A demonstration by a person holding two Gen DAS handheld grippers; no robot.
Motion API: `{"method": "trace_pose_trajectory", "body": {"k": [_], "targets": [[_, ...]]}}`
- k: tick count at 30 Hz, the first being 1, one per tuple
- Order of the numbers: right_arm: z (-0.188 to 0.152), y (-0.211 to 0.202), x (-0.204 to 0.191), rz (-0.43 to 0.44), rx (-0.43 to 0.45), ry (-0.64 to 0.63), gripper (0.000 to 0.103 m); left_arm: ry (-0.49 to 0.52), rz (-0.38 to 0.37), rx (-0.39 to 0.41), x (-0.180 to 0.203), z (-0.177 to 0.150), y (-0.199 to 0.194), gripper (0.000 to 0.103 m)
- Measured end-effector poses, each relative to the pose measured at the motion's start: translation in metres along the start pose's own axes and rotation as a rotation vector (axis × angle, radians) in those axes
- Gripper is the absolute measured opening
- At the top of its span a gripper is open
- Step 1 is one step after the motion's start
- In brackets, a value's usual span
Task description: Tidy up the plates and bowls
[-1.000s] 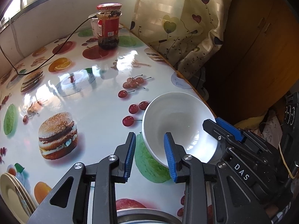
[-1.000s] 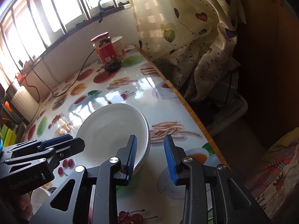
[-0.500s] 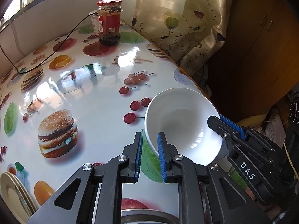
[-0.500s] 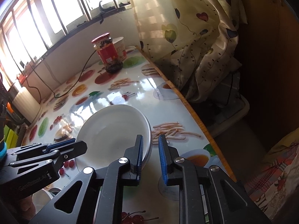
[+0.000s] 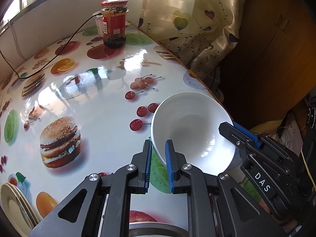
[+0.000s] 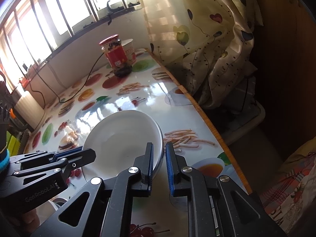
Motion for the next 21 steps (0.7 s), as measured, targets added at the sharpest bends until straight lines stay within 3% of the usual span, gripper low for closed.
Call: {"method": "trace_pose_trajectory", "body": {"k": [21], "targets": [[-0.0001,-0.0003,-0.0003,0.001,0.001,0.001,0.012,0.006,0.008,0.004,0.0006,0.0009,-0.0008,0.014]]}}
Point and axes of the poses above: each gripper's, at about its wrist camera, not at the fingertips, and y roughly the way its jaws point, x to its right, z to its top, the point moved 3 cm from there along y, roughly the way its jaws point
